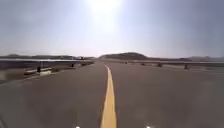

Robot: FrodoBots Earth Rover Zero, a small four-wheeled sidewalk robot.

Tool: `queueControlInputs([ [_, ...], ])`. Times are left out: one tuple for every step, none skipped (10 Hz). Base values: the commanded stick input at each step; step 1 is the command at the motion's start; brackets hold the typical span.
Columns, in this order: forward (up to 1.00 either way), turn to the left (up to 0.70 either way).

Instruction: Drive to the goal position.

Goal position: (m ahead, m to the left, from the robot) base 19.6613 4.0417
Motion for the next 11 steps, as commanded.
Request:
queueControlInputs([
  [0.7, 0.0],
  [0.7, 0.0],
  [0.7, 0.0],
  [0.7, 0.0],
  [0.7, 0.0],
  [0.7, 0.0],
  [0.7, 0.0],
  [0.7, 0.0],
  [0.7, 0.0],
  [0.7, 0.0],
  [0.7, 0.0],
])
